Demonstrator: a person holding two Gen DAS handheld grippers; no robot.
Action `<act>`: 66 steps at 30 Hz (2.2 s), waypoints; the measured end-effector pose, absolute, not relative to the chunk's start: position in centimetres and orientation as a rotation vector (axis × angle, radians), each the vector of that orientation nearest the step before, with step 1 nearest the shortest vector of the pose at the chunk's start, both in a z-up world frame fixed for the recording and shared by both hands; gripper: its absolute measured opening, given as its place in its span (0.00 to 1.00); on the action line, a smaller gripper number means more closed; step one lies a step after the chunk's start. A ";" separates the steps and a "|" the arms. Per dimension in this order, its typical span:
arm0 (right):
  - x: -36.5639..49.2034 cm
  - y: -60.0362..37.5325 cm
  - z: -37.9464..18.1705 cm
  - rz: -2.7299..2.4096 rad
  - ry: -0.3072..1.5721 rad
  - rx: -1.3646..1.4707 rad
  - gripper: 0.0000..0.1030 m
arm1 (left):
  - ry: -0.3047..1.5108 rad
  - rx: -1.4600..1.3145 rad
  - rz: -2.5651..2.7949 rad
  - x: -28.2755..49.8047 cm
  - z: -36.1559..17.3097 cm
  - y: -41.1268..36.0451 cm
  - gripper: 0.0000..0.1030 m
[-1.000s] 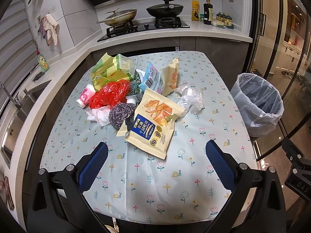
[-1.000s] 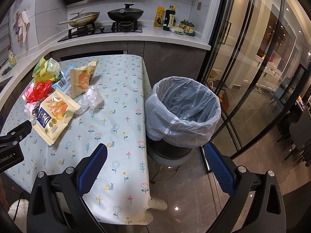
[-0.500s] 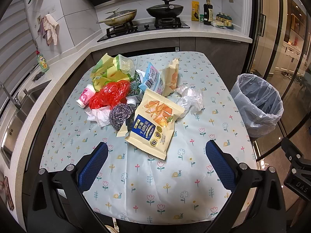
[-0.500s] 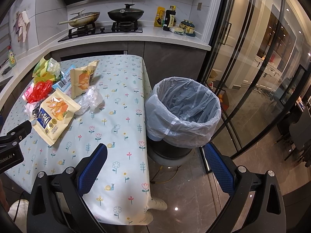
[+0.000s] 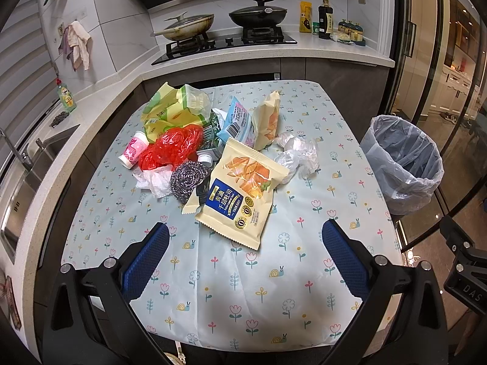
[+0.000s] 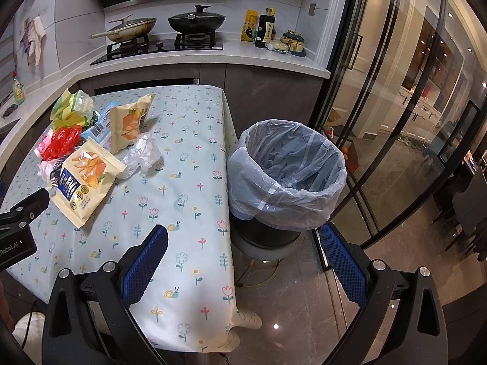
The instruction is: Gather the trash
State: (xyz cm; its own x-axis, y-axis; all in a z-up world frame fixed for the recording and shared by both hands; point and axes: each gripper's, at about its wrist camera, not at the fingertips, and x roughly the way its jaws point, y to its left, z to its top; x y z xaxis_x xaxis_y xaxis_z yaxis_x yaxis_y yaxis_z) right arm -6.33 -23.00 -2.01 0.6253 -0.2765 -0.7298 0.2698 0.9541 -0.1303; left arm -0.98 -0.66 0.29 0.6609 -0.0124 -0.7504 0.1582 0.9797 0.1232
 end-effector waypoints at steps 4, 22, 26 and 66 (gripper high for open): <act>-6.4 -23.3 -2.0 -0.310 0.839 -0.009 0.93 | 0.844 0.184 -0.097 -0.9 0.3 -0.6 0.93; -6.3 -23.1 -2.2 -0.310 0.838 -0.011 0.93 | 0.844 0.181 -0.102 -0.9 0.4 -0.7 0.93; -6.3 -23.1 -2.2 -0.310 0.839 -0.010 0.93 | 0.845 0.180 -0.104 -0.9 0.4 -0.9 0.93; 0.8 -20.0 -4.6 -0.265 0.845 0.062 0.93 | 0.917 0.099 -0.073 4.7 -3.2 5.2 0.93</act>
